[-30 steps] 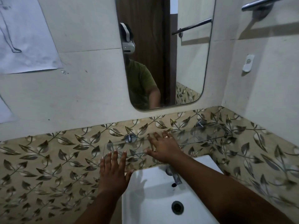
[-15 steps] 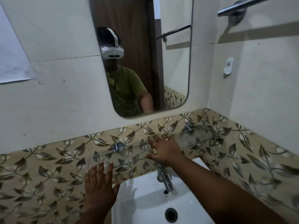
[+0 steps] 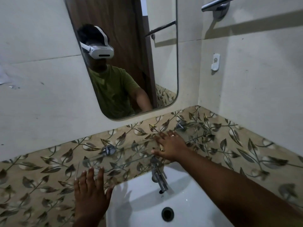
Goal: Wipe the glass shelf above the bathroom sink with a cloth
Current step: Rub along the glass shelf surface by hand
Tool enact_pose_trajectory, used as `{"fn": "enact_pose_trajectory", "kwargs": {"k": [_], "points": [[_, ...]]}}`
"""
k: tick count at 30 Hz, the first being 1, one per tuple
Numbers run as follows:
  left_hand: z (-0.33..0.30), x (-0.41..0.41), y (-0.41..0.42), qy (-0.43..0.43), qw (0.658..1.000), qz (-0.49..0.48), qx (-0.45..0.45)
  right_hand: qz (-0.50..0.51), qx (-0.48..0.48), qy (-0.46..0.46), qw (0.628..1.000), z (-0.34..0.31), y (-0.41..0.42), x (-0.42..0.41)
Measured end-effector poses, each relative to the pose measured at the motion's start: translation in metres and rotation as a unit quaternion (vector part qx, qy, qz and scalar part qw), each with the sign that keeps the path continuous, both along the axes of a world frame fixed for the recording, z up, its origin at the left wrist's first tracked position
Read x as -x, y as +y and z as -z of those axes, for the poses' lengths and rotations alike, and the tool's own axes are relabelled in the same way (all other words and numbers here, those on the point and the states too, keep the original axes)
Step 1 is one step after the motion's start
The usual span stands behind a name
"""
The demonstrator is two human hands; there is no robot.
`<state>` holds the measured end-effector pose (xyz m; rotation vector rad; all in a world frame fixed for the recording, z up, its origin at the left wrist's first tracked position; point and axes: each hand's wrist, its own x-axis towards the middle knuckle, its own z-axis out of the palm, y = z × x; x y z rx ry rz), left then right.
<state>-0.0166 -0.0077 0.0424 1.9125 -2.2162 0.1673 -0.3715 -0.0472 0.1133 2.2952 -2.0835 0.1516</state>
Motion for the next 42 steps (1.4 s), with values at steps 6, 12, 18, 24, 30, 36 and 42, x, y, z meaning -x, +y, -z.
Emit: {"fn": "enact_pose_trajectory", "kwargs": {"k": [6,12,18,24,30,36,42], "points": [[0.002,0.000,0.001,-0.017,0.999,-0.011,0.036,-0.044,0.025,0.023,0.998,0.007,0.003,-0.014],[0.005,0.002,0.001,-0.040,0.998,-0.015,0.048,-0.062,0.031,0.028,0.997,0.016,0.023,0.043],[0.009,0.002,0.004,-0.068,0.994,-0.018,0.085,-0.017,0.014,0.010,1.000,-0.001,0.000,0.046],[0.012,0.011,0.008,-0.057,0.984,-0.011,0.170,-0.086,0.008,0.014,0.996,0.003,0.006,0.061],[0.016,0.020,0.010,-0.056,0.970,-0.020,0.234,-0.051,0.001,-0.005,0.999,0.004,0.012,0.111],[0.020,0.025,0.012,-0.061,0.964,-0.019,0.259,-0.003,0.018,0.003,1.000,-0.003,0.001,0.080],[0.018,0.028,0.014,-0.042,0.965,-0.013,0.259,-0.085,0.021,0.013,0.996,0.013,0.013,0.095]]}}
